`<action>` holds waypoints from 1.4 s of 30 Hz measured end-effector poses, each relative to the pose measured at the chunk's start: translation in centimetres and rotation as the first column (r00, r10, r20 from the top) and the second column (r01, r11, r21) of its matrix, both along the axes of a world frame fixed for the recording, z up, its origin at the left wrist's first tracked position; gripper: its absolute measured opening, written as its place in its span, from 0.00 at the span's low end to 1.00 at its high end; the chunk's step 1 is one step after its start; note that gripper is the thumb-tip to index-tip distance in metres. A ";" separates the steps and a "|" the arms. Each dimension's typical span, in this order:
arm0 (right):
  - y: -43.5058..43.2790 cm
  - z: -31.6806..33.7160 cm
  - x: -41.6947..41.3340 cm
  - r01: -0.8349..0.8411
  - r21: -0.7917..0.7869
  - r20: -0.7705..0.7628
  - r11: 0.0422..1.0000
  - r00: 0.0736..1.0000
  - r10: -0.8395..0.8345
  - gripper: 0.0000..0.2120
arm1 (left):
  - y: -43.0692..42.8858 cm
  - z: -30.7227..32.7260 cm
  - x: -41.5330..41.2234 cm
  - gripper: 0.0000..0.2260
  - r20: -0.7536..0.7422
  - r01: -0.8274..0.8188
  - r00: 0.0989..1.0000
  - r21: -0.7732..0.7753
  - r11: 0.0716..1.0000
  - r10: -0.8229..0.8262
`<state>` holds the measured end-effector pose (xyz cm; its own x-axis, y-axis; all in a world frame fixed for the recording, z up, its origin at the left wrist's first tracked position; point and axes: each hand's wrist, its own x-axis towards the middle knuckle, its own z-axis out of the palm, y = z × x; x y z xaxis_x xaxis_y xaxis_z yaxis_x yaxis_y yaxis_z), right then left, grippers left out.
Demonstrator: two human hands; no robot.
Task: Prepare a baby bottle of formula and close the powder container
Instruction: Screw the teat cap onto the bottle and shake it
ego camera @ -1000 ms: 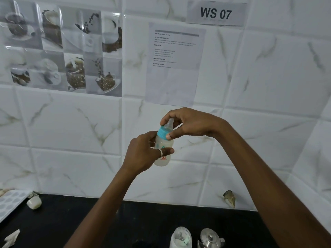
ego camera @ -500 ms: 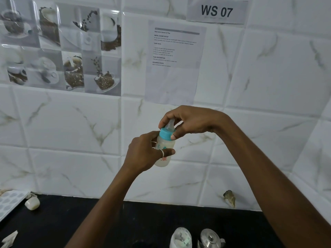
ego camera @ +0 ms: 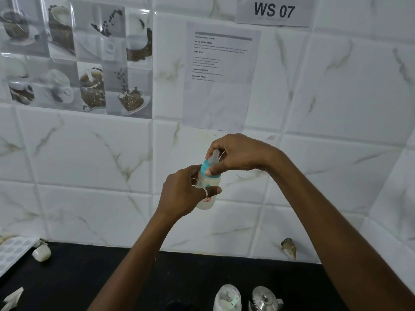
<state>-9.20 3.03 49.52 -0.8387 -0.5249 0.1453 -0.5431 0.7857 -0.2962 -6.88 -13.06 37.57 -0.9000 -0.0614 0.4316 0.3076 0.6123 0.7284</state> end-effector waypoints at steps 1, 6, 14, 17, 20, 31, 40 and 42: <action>-0.2 -0.4 0.1 0.033 0.007 -0.033 0.999 0.999 -0.033 0.18 | 0.1 -0.1 0.0 0.31 0.000 -0.009 1.000 0.001 1.000 0.009; -1.6 -3.3 0.5 0.256 -0.052 -0.256 0.965 0.931 -0.261 0.26 | 0.4 -0.7 -0.1 0.31 0.006 -0.044 0.999 0.015 0.999 0.044; -1.3 -5.6 0.4 0.343 -0.153 -0.298 0.927 0.878 -0.374 0.34 | 0.2 -0.8 -0.1 0.31 0.048 0.025 0.999 0.023 0.999 -0.026; 0.6 -5.3 0.2 0.127 -0.366 -0.004 0.922 0.990 -0.138 0.33 | -0.9 0.0 -0.3 0.27 0.093 0.168 0.980 0.104 0.980 -0.177; 2.4 -5.7 -0.3 -0.008 -0.649 0.261 0.761 0.937 0.232 0.30 | -1.9 0.8 -0.3 0.22 0.131 0.334 0.920 0.229 0.914 -0.369; 2.4 -8.3 -1.2 -0.049 -0.825 0.251 0.563 0.860 0.444 0.19 | -0.8 0.7 -0.1 0.20 0.127 0.372 0.898 0.292 0.881 -0.422; -0.7 -10.1 -0.5 0.122 -0.818 0.113 0.562 0.992 -0.050 0.14 | 2.8 -1.4 1.1 0.20 -0.315 -0.222 0.928 -0.040 0.974 0.198; -1.1 -10.4 -0.3 0.135 -0.820 0.090 0.557 0.990 -0.107 0.13 | 2.7 -1.6 0.8 0.19 -0.329 -0.216 0.924 -0.033 0.976 0.193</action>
<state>-9.48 1.97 39.13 -0.8956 -0.0828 0.4370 -0.4431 0.2518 -0.8604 -6.11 -10.37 35.94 -0.6830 -0.1899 0.7053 0.3810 0.7312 0.5658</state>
